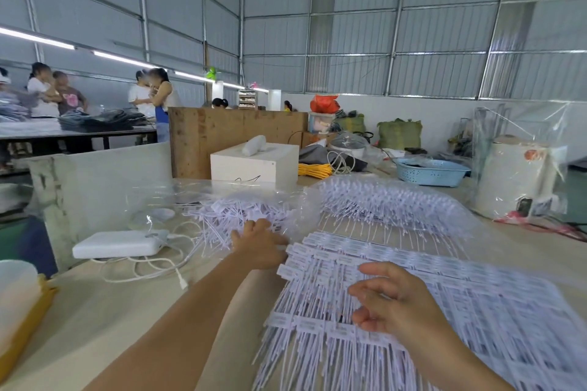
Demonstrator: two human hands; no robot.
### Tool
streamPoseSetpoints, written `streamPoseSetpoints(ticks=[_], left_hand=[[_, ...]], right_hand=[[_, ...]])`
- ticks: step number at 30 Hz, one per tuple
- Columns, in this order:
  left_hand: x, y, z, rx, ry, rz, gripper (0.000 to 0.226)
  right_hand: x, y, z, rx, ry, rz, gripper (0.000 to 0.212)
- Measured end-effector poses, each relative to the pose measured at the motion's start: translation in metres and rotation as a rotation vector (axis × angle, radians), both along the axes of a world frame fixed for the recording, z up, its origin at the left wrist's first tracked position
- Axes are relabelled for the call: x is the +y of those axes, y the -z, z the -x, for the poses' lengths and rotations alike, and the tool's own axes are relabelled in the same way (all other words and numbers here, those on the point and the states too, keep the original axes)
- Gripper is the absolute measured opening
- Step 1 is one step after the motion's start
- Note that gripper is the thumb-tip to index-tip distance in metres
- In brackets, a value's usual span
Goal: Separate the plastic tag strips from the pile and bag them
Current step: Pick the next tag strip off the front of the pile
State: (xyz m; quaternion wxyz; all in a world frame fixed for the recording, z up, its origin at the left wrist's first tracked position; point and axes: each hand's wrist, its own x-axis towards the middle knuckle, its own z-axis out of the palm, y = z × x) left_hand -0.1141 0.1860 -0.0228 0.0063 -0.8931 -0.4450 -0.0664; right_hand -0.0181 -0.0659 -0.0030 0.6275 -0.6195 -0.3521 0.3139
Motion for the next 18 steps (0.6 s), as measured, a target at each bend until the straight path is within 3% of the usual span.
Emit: streamPoseSetpoints(ticks=[2,5,8,13,16,17,18], left_hand=[[-0.007,0.004,-0.002,-0.058,-0.022,0.037,0.03],[-0.012,0.004,0.003,-0.076,0.028,-0.123,0.017],[-0.011,-0.013,0.015,-0.358,0.104,-0.23,0.009],[-0.015,-0.059,0.039,-0.706,0.175,-0.202,0.014],[-0.022,-0.071,0.053,-0.968,0.247,-0.384,0.015],[-0.025,-0.069,0.056,-0.977,0.278,-0.494,0.017],[-0.028,-0.064,0.058,-0.86,0.336,-0.57,0.019]], right_hand=[[-0.007,0.001,-0.006,-0.04,0.028,0.02,0.023],[-0.01,0.004,-0.011,-0.162,0.028,0.111,0.022],[-0.003,0.004,-0.011,-0.252,-0.012,0.227,0.021],[0.016,-0.008,-0.013,-0.461,0.001,0.264,0.013],[0.02,-0.008,-0.016,-0.527,0.055,0.229,0.01],[0.018,-0.006,-0.018,-0.532,0.077,0.214,0.009],[0.015,-0.004,-0.02,-0.539,0.094,0.207,0.01]])
